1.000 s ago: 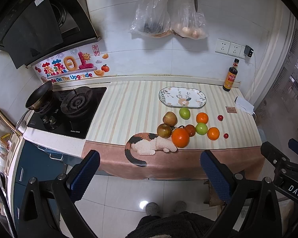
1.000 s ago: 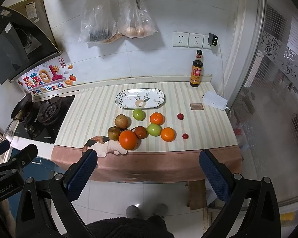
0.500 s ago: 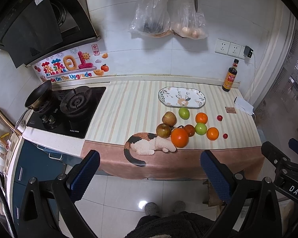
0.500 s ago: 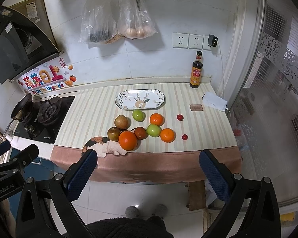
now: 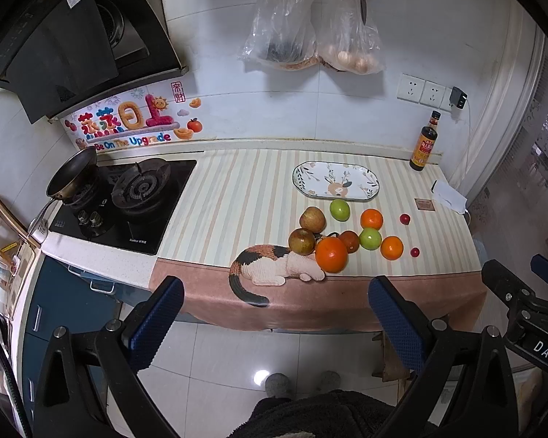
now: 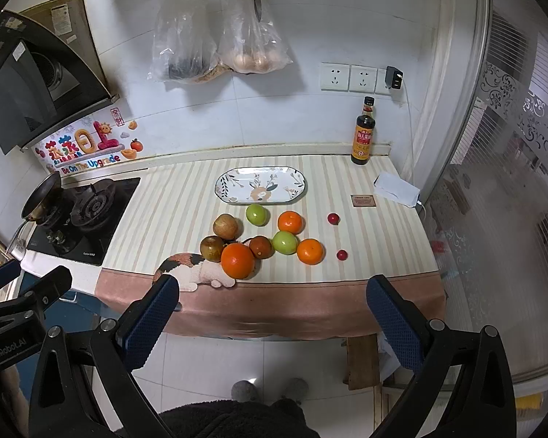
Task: Organize fruits
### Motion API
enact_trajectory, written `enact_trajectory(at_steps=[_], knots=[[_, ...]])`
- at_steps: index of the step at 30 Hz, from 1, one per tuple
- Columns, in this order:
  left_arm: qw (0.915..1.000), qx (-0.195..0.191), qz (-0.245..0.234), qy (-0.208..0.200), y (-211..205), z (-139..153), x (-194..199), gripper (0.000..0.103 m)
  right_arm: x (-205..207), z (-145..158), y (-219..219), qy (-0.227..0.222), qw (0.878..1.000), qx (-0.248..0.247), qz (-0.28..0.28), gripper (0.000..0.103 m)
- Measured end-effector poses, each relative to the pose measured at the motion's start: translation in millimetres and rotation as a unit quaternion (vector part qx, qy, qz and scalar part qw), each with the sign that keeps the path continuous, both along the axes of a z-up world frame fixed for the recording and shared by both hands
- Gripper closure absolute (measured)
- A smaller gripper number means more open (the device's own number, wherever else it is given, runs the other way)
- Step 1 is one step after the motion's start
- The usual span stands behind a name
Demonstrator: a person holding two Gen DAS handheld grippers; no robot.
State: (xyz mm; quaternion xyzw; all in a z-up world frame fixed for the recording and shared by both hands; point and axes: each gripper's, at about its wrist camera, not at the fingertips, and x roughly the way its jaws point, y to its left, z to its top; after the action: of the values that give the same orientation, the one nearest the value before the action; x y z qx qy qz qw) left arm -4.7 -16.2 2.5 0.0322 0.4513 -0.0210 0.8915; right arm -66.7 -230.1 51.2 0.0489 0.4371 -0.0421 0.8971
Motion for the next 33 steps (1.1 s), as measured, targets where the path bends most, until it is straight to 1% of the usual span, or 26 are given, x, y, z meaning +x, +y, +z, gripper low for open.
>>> enact_trajectory(at_steps=[9, 11, 15, 18, 21, 22, 24, 26, 28, 30, 32, 33], knots=[[1.0, -0.002, -0.003, 0.0, 1.1, 1.1, 3.7, 0.0, 0.0, -0.9, 0.9, -0.002, 1.0, 0.001, -0.004, 0.0], [1.0, -0.002, 0.0, -0.005, 2.1, 0.4, 6.1, 0.0, 1.0, -2.5, 0.7, -0.003, 1.0, 0.006, -0.01, 0.0], [0.9995, 0.008, 0.01, -0.028, 7.2, -8.2, 26.9, 0.0, 9.6, -12.1, -5.1, -0.012, 0.999, 0.025, -0.035, 0.0], [0.9993, 0.018, 0.011, -0.031, 13.1, -24.4, 52.4, 0.0, 25.4, -26.1, -12.2, -0.008, 0.997, 0.051, -0.055, 0.0], [0.9989, 0.041, 0.005, -0.023, 15.7, -49.3, 80.9, 0.0, 47.0, -48.6, -17.0, 0.001, 0.995, 0.069, -0.072, 0.0], [0.9987, 0.05, 0.003, -0.012, 15.3, -61.3, 94.4, 0.0, 53.7, -56.1, -18.2, 0.006, 0.994, 0.073, -0.076, 0.0], [0.9986, 0.053, 0.001, 0.007, 17.6, -80.5, 113.0, 0.0, 70.0, -75.3, -21.6, 0.02, 0.992, 0.089, -0.082, 0.0], [0.9975, 0.058, 0.01, 0.04, 19.6, -105.7, 139.6, 0.0, 87.5, -98.6, -25.1, 0.042, 0.99, 0.105, -0.084, 0.0], [0.996, 0.053, 0.02, 0.069, 21.0, -127.5, 161.3, 0.0, 107.6, -126.5, -26.3, 0.067, 0.987, 0.129, -0.075, 0.0], [0.9931, 0.054, 0.035, 0.098, 24.6, -149.0, 179.2, 0.0, 131.2, -160.5, -27.0, 0.096, 0.982, 0.146, -0.066, 0.0], [0.9891, 0.055, 0.051, 0.126, 26.3, -172.4, 197.4, 0.0, 156.7, -197.2, -24.8, 0.132, 0.975, 0.173, -0.052, 0.0], [0.9869, 0.059, 0.059, 0.138, 27.2, -182.3, 205.0, 0.0, 172.2, -217.8, -22.9, 0.15, 0.969, 0.192, -0.042, 0.0]])
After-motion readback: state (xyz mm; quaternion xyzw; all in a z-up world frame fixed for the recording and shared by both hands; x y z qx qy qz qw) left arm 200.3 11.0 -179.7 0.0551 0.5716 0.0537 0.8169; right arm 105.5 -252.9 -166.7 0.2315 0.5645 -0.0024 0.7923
